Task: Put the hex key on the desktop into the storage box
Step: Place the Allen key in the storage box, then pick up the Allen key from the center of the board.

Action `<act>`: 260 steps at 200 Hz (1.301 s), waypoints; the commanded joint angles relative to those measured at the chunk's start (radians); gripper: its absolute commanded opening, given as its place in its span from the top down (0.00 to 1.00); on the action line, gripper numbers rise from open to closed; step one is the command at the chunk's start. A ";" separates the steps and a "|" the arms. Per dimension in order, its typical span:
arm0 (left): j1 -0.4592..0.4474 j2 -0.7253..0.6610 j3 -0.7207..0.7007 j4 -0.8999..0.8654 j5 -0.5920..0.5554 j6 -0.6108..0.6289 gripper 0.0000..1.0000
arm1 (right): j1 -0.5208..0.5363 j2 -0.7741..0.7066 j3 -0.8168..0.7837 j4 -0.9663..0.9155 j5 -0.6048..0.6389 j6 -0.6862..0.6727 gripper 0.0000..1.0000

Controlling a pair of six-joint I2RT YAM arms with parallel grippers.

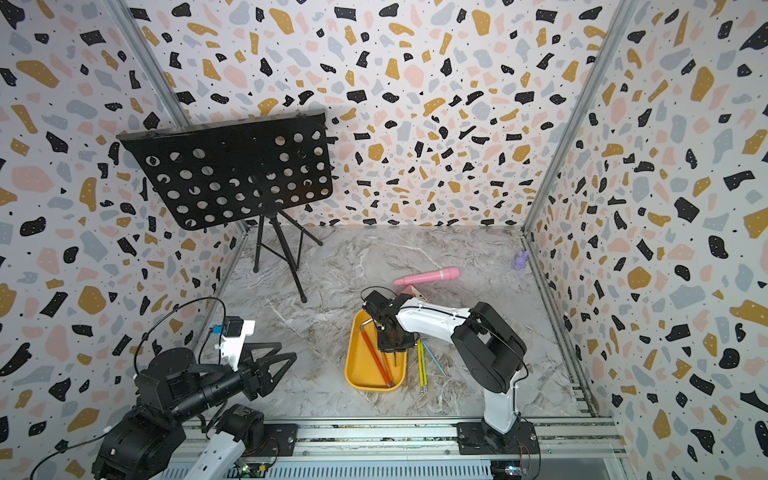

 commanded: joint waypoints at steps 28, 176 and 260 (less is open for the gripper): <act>0.004 0.004 -0.007 0.049 0.007 0.012 0.28 | -0.004 -0.085 0.022 -0.027 0.043 -0.033 0.63; 0.005 0.000 -0.007 0.048 0.008 0.013 0.28 | -0.037 -0.576 -0.183 -0.125 0.190 -0.038 0.74; 0.005 -0.002 -0.007 0.048 0.008 0.012 0.28 | -0.047 -0.470 -0.354 0.003 0.052 -0.026 0.78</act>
